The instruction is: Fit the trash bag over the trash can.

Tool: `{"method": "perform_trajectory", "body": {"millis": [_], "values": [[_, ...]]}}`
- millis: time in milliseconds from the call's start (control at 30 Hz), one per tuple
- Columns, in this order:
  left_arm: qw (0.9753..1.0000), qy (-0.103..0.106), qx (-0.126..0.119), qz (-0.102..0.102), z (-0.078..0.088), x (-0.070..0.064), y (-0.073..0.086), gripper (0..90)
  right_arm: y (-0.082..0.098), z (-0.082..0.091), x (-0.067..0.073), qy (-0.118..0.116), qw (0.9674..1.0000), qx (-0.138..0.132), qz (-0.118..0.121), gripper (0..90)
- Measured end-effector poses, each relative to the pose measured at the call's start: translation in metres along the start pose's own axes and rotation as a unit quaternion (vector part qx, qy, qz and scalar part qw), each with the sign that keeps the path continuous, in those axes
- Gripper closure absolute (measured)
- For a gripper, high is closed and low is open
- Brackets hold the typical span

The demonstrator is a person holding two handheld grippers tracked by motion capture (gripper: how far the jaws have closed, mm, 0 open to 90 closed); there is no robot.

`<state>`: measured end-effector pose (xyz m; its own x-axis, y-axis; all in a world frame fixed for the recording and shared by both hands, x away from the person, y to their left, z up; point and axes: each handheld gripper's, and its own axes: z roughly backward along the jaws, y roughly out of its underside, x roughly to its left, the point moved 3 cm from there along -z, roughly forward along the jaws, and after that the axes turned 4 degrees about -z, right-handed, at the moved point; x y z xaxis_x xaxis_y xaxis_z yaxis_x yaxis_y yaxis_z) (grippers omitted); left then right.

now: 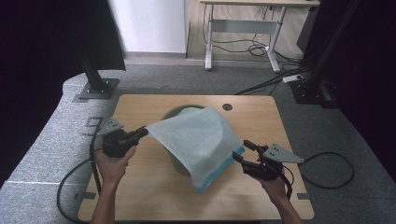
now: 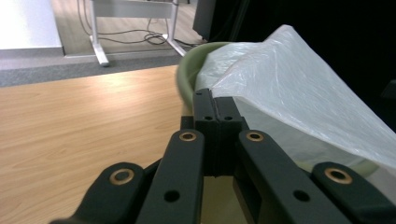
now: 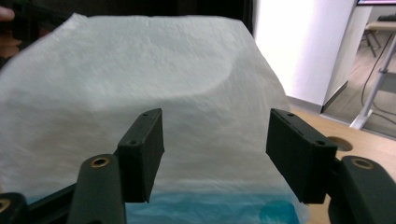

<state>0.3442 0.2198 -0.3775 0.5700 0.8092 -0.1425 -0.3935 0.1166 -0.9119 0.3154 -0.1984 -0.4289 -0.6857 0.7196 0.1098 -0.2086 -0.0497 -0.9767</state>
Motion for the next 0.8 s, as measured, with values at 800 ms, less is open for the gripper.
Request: {"method": "perform_trajectory", "body": {"millis": [800], "values": [[0.9996, -0.011, 0.002, 0.026, 0.007, 0.026, 0.006, 89.7, 0.027, -0.041, -0.028, 0.005, 0.9989, 0.04, -0.022, 25.6]]}}
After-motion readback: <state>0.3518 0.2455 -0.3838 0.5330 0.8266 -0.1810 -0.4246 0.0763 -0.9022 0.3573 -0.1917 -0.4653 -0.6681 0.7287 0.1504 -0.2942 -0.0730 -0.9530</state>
